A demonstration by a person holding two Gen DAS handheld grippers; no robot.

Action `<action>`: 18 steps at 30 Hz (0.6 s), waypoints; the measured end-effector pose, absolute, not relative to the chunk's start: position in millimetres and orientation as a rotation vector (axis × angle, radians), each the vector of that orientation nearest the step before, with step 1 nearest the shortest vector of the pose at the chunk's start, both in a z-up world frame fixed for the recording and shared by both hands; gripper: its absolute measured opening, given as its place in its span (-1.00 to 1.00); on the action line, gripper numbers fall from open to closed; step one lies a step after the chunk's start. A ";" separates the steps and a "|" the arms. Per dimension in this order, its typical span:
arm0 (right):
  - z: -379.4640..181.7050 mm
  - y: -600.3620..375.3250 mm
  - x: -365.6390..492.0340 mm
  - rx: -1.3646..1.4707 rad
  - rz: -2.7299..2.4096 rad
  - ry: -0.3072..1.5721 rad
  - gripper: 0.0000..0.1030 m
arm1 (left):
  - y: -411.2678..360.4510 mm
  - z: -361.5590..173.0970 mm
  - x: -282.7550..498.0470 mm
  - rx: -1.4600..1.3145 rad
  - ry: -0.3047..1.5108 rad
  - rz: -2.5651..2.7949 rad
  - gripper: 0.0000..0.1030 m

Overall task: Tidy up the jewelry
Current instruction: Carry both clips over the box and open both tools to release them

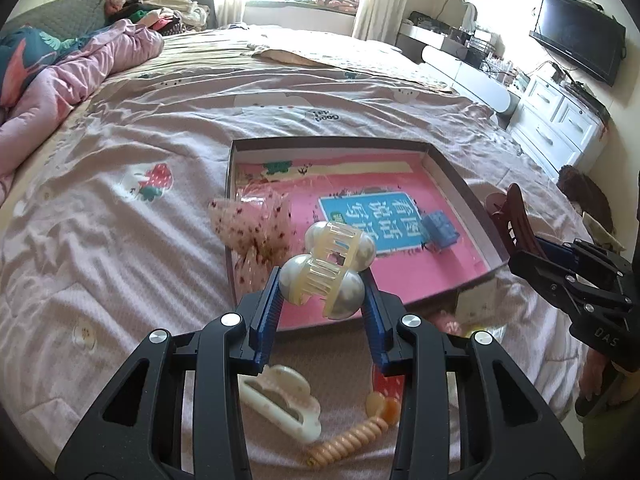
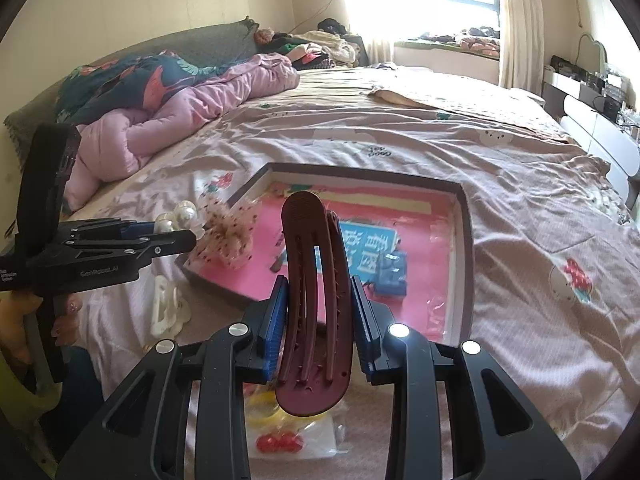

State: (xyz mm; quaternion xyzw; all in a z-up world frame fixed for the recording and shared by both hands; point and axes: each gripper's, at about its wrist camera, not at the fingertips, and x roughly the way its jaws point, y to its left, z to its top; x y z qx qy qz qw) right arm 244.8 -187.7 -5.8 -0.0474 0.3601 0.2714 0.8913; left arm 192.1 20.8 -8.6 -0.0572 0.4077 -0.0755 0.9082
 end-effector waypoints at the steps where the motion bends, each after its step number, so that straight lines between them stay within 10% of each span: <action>1: -5.1 -189.5 248.1 -0.090 0.556 0.746 -0.43 | 20.3 -7.4 194.5 -0.119 0.840 -0.157 -0.43; 18: -21.4 -216.1 305.6 -0.043 0.422 0.775 -0.43 | -2.5 -17.0 246.7 -0.130 0.865 -0.170 -0.43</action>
